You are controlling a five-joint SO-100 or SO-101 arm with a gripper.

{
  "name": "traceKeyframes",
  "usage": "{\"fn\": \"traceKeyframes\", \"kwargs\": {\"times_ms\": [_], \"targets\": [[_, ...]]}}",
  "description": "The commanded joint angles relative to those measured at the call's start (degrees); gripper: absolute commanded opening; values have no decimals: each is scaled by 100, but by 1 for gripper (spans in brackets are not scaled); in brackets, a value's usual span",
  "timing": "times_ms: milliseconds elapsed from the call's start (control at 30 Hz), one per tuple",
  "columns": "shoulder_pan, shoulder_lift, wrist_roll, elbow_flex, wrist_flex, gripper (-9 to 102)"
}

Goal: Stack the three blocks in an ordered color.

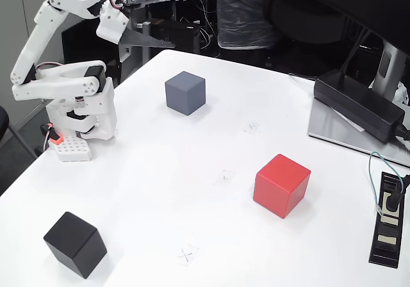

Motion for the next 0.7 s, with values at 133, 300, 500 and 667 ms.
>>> {"fn": "traceKeyframes", "kwargs": {"times_ms": [133, 300, 500, 667], "targets": [[-70, -2215, -211, -1433, 721, 35], [-97, -3920, -246, -2250, 1503, 35], [-185, -5405, -255, -2619, 1380, 36], [-1116, -6196, -422, -2602, 1450, 35]]}}
